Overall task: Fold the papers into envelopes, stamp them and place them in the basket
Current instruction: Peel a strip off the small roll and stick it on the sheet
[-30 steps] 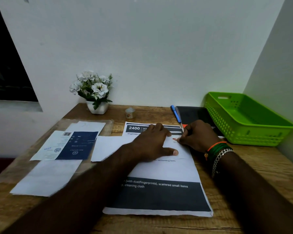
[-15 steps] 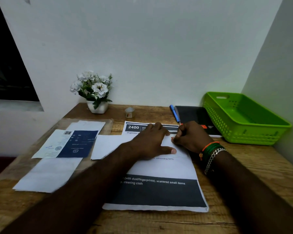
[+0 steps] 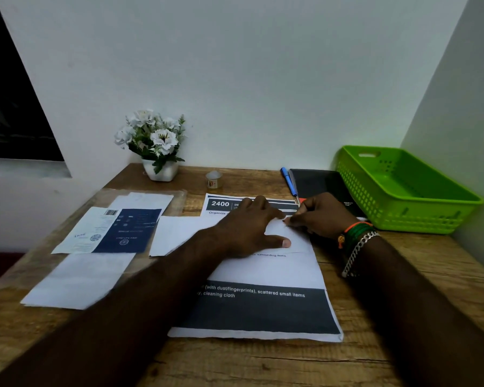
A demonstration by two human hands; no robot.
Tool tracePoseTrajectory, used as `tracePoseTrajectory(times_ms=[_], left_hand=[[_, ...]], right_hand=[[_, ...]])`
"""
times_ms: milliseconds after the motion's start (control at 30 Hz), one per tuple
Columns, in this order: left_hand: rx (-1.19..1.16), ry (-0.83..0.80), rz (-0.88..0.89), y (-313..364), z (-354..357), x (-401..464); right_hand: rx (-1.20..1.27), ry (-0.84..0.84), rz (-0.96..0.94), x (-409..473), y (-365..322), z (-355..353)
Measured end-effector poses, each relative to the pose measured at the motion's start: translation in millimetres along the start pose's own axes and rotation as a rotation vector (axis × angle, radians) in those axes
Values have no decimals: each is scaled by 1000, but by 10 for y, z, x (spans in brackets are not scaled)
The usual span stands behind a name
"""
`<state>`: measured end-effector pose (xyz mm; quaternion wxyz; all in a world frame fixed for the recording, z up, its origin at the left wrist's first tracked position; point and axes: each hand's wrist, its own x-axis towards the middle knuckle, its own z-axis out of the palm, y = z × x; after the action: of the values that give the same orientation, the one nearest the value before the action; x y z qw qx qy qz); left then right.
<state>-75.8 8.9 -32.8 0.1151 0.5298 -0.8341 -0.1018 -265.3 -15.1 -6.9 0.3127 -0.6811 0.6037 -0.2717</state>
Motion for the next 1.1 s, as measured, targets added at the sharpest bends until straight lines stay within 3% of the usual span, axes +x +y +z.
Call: tracePoseTrajectory(times_ms=[300,433,500,600,700,767,833,1100], left_hand=[[11,14,6,-6,3,4],[11,7,-4,8,4,-11],[-15,4,-9,11,-62,-24],[-112,193,-42,-93,-362,-151],[-162,450,-346,-316,-657,-490],[-74,390,-682,-452,-655,-814],[6,236,-863,-519,-536,-1072],[-419,570,-856,-488,-400,-1091]], right_hand=[[-100,18,8,15,-39,66],[42,14,32,8,28,21],[150,97,36,32,79,-26],[185,238,-14,96,112,-89],[79,246,-47,83,99,-133],[-80,183,-53,36,76,-137],[-223,112,-39,-21,32,-108],[-262,78,42,-238,-64,-62]])
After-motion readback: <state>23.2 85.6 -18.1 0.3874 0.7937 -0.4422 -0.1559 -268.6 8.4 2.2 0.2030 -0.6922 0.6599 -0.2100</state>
